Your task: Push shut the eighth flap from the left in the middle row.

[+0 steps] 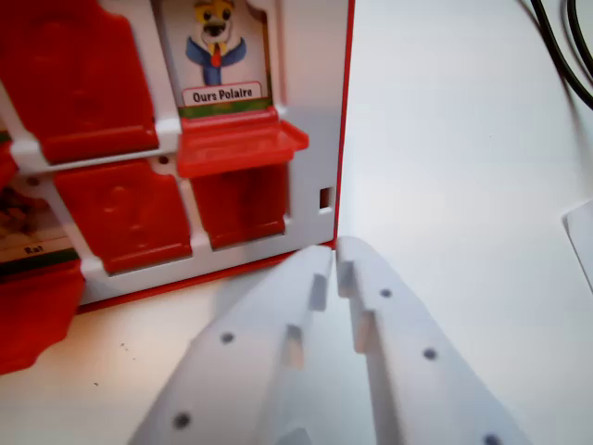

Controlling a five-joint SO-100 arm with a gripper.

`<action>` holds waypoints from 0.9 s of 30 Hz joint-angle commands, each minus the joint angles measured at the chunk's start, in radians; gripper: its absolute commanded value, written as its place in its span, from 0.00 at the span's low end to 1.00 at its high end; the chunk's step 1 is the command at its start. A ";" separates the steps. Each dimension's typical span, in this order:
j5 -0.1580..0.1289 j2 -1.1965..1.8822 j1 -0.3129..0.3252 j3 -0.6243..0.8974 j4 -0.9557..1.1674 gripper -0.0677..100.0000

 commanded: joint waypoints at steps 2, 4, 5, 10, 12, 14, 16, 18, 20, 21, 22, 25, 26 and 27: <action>-0.008 -0.055 -0.023 -0.040 -0.084 0.00; -0.009 -0.087 -0.028 -0.048 -0.104 0.00; -0.009 -0.100 -0.031 -0.049 -0.117 0.00; -0.008 -0.170 -0.051 -0.071 -0.172 0.00; -0.002 -0.201 -0.058 -0.089 -0.190 0.00; 0.011 -0.225 -0.067 -0.110 -0.207 0.00; 0.031 -0.239 -0.080 -0.141 -0.209 0.00; 0.044 -0.247 -0.087 -0.175 -0.204 0.00; 0.061 -0.253 -0.094 -0.222 -0.178 0.00; 0.067 -0.255 -0.097 -0.250 -0.161 0.00; 0.075 -0.255 -0.098 -0.276 -0.146 0.00; 0.109 -0.262 -0.110 -0.370 -0.100 0.00; 0.117 -0.265 -0.115 -0.403 -0.074 0.00; 0.123 -0.268 -0.118 -0.430 -0.057 0.00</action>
